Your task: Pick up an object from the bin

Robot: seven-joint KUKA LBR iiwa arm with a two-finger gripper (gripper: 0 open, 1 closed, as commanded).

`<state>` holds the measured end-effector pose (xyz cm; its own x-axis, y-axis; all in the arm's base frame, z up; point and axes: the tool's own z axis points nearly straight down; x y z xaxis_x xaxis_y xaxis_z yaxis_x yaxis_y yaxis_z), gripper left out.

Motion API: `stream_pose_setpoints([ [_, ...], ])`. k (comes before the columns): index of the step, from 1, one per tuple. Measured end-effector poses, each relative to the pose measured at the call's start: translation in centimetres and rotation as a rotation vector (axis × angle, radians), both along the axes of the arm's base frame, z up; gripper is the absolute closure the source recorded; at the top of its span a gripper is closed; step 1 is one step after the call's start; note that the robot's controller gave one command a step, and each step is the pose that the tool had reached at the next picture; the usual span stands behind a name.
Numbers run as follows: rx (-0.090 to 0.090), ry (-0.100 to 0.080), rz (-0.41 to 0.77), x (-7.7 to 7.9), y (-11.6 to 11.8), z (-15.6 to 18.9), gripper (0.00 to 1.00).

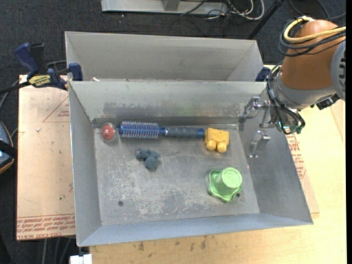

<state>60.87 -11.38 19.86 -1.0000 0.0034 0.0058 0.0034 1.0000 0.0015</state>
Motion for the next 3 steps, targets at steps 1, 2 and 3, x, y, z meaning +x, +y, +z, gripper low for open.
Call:
stream_pose_setpoints([
  [1,0.003,0.000,0.344,-7.3,2.2,-11.2,0.00],
  [2,-0.005,-0.018,0.935,-7.2,6.4,-12.2,0.00],
  [3,-0.005,-0.021,0.935,-7.1,6.5,-12.1,1.00],
])
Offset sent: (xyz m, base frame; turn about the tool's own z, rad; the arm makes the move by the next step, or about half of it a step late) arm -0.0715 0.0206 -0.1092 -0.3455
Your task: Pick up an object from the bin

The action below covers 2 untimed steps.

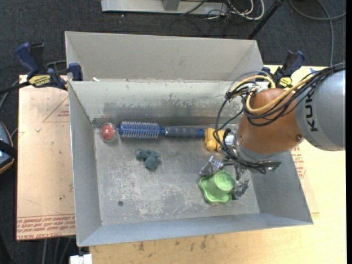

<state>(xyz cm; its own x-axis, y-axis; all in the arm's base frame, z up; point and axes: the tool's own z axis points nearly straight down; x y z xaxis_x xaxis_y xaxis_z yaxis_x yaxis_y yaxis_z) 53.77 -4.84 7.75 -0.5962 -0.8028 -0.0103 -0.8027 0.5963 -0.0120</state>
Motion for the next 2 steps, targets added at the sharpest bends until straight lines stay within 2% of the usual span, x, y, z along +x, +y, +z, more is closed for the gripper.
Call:
stream_pose_setpoints([
  [1,-0.003,0.006,0.267,2.3,-0.7,15.0,1.00],
  [2,-0.004,0.017,0.663,-0.6,-3.2,11.8,1.00],
])
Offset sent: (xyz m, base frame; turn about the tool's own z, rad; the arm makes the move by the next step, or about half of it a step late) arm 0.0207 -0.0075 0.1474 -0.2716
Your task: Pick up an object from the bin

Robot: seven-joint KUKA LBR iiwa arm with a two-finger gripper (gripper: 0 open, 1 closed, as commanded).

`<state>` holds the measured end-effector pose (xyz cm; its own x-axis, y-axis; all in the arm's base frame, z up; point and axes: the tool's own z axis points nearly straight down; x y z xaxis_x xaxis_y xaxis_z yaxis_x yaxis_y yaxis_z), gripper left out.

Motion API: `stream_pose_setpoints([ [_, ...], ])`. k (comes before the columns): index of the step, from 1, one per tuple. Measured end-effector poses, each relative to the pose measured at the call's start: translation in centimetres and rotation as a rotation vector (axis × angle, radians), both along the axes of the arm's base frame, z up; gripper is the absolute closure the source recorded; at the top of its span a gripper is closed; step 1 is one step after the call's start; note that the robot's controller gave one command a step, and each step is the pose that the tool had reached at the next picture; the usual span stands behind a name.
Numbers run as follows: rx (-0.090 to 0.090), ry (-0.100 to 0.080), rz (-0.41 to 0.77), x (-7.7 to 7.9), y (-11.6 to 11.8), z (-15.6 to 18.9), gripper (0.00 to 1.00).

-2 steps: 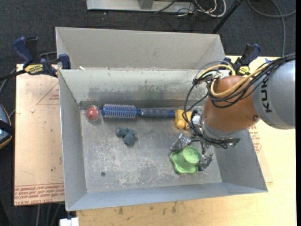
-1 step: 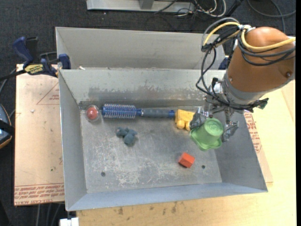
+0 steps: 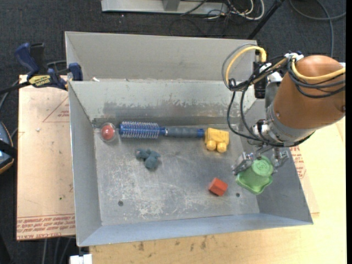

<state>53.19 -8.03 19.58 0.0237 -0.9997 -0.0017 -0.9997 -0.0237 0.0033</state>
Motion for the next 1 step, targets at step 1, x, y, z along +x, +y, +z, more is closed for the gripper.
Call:
stream_pose_setpoints([
  [1,-0.002,-0.013,0.053,-0.64,-0.35,13.14,1.00],
])
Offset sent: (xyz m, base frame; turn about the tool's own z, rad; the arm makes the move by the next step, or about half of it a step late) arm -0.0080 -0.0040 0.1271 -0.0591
